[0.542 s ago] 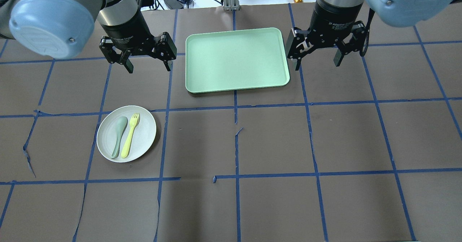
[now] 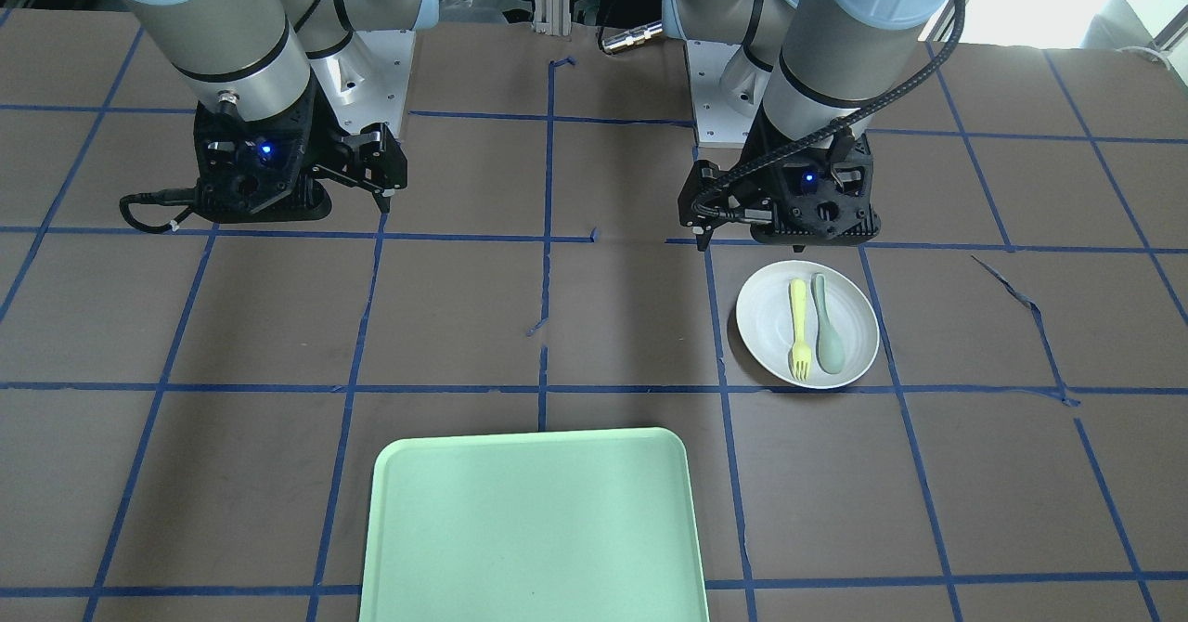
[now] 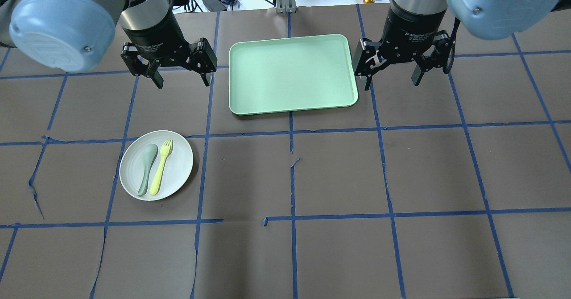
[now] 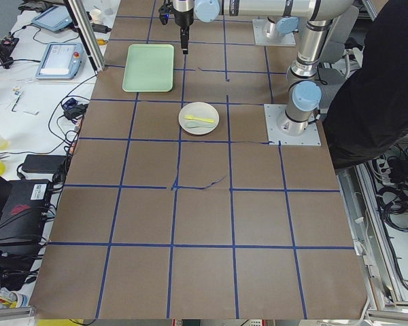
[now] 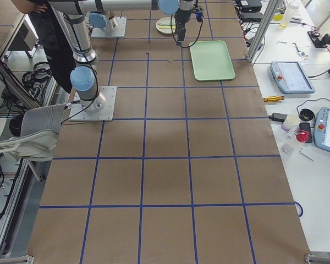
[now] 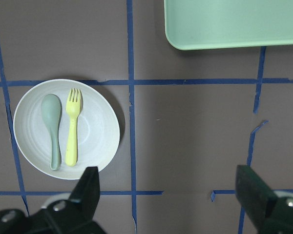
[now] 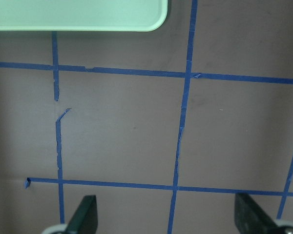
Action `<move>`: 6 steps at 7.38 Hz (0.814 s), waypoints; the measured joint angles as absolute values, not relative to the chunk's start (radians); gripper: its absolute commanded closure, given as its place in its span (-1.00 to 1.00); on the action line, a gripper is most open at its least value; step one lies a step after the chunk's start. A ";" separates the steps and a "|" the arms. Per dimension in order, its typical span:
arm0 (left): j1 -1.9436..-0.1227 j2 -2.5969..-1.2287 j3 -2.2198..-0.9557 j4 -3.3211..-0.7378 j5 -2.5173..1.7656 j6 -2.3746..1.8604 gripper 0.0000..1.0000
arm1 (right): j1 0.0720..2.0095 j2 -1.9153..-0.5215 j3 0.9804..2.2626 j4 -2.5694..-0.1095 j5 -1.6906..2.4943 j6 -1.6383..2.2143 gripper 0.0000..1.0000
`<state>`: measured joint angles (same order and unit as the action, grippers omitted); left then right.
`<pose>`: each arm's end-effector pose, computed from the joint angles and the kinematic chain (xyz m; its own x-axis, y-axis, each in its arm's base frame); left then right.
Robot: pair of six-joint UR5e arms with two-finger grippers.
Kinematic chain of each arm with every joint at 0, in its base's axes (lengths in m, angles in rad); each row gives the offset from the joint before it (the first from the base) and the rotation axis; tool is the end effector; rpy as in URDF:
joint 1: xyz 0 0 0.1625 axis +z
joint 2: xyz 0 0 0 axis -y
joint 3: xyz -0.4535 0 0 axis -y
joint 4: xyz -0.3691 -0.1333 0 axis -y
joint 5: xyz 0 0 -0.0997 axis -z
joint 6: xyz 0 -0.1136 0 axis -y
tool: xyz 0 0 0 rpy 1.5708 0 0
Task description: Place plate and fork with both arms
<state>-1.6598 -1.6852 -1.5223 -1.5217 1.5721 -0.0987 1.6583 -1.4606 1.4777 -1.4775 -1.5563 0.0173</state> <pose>-0.1787 -0.5040 0.4735 -0.9999 -0.0097 -0.0030 -0.0097 0.9998 0.0166 0.1786 -0.4918 0.4831 -0.9976 -0.0687 -0.0125 -0.0696 0.9914 0.1104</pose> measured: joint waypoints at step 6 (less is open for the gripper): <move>-1.660 -1.686 -1.536 -1.489 1.569 -0.096 -1.00 | 1.658 -1.451 1.478 -1.499 -1.568 0.017 -1.00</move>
<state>-1.6598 -1.6859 -1.5363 -1.4890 1.5690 -0.0962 1.6582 -1.4512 1.4785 -1.4987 -1.5678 0.0169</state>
